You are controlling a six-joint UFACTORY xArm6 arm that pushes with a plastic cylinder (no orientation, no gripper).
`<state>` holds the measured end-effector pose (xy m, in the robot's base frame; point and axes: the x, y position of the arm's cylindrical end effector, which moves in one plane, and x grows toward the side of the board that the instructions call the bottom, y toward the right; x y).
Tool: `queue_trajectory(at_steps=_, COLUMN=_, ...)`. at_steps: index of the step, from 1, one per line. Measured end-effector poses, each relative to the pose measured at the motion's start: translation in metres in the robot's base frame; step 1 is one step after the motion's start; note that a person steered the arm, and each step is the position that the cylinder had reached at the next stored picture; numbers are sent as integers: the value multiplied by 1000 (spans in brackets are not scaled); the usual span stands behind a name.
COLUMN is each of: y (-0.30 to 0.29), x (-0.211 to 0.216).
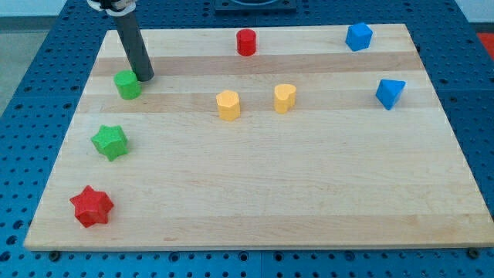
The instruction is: Place the red circle above the green circle
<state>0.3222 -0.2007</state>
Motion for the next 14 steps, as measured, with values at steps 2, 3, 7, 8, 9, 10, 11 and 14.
queue_trajectory(at_steps=2, y=-3, x=0)
queue_trajectory(at_steps=3, y=48, x=-1)
queue_trajectory(at_steps=7, y=270, x=-86)
queue_trajectory(at_steps=8, y=250, x=-102)
queue_trajectory(at_steps=9, y=250, x=-102)
queue_trajectory(at_steps=10, y=235, x=-102)
queue_trajectory(at_steps=11, y=175, x=-102)
queue_trajectory(at_steps=14, y=182, x=-103)
